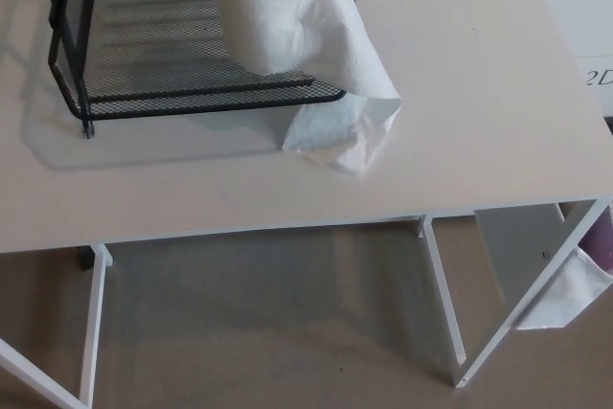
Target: The robot walks towards a desk on which a file tray is kept in the middle and a toilet paper roll is kept on its right. The robot uses its right hand to hook on finger in the gap of the roll and grabs it, lifts it and places it on the tray.
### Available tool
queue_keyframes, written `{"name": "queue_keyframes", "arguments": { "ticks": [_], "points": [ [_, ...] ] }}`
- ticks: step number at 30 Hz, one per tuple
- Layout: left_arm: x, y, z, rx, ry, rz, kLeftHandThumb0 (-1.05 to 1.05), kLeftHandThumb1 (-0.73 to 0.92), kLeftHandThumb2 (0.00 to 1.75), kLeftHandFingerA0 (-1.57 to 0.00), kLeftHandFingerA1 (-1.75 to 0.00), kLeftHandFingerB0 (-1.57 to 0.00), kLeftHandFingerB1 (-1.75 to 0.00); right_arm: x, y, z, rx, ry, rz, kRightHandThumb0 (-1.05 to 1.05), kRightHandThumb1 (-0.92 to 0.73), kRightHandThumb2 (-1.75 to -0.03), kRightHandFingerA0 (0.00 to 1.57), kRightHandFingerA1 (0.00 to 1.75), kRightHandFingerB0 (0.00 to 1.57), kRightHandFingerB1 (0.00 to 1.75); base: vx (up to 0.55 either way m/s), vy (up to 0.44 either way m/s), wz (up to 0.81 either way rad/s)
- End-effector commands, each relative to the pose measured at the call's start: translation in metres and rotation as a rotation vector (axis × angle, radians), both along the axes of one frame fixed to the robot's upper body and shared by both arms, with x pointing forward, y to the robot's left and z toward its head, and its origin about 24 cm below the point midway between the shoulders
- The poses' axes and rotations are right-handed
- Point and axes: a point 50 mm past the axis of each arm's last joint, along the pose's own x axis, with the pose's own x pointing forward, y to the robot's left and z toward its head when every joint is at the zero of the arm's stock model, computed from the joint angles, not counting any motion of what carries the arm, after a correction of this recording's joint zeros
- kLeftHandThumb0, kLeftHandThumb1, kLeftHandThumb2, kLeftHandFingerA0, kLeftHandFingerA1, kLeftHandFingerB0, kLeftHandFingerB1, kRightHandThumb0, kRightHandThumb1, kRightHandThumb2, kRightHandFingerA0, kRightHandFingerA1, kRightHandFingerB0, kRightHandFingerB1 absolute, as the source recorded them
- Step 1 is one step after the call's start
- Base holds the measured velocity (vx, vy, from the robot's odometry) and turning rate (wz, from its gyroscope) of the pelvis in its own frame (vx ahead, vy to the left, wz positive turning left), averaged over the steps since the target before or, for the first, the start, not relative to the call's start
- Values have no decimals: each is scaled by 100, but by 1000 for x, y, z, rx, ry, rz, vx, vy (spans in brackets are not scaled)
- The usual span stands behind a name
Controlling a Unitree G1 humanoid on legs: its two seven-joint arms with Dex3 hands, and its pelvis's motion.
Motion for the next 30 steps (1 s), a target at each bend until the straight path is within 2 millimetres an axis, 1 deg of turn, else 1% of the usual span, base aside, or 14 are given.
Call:
{"name": "queue_keyframes", "arguments": {
  "ticks": [1,2,7,11,12,19,20,22,23,26,27,28,29,30],
  "points": [
    [-1,9,8,14,-97,16,-105,74,112,-19,-68,-4,-52,-40,3,-40,243,83,-238,-57,-61,-59,0,59,5,37,0,0,0],
    [0,8,9,7,-110,14,-105,74,113,-20,-69,-5,-53,-38,3,-40,326,61,-236,-39,-43,-98,1,56,1,53,0,0,0],
    [3,8,9,-23,-135,36,-105,76,127,-22,-70,0,-46,-32,11,-40,226,125,-89,-62,-51,-73,0,11,2,38,0,0,0],
    [3,8,9,-23,-141,37,-105,77,127,-18,-68,-4,-46,-28,13,-43,194,149,-74,-56,-58,-58,0,45,7,42,0,0,0],
    [4,8,10,-23,-143,39,-105,78,127,-19,-68,-4,-47,-27,13,-43,180,172,-39,-65,-40,-83,0,36,0,41,0,0,0],
    [4,8,10,-11,-134,37,-104,77,127,-26,-71,0,-50,-25,14,-45,160,204,-27,-60,-60,-59,0,38,4,39,0,0,0],
    [4,8,10,-6,-134,29,-105,92,78,-20,-73,0,-58,-24,14,-46,134,212,9,-61,-61,-59,2,51,3,37,0,0,0],
    [4,9,10,-6,-129,25,-105,92,77,-21,-74,0,-58,-25,14,-47,172,187,-9,-37,-44,-99,0,53,4,55,0,0,0],
    [4,9,11,-6,-129,10,-105,76,128,-22,-70,-1,-47,-25,14,-48,182,188,-6,-65,-45,-80,12,58,5,48,0,0,0],
    [3,9,11,0,-127,7,-105,77,128,-25,-70,0,-45,-27,16,-47,173,222,6,-65,-47,-78,9,57,5,49,0,0,0],
    [2,10,11,2,-126,9,-105,92,79,-20,-70,0,-56,-26,16,-47,161,228,42,-38,-44,-99,0,53,4,55,0,0,0],
    [1,10,11,4,-126,7,-104,80,128,-23,-69,-1,-45,-26,19,-42,133,246,63,-60,-62,-59,15,58,7,39,0,0,0],
    [0,10,11,-3,-127,20,-104,79,127,-23,-69,0,-44,-27,17,-45,122,262,76,-63,-62,-60,16,56,6,37,0,0,0],
    [0,10,11,-5,-126,20,-105,92,82,-20,-68,0,-53,-27,16,-46,136,255,64,-65,-46,-81,14,56,3,43,0,0,0]
  ]
}}
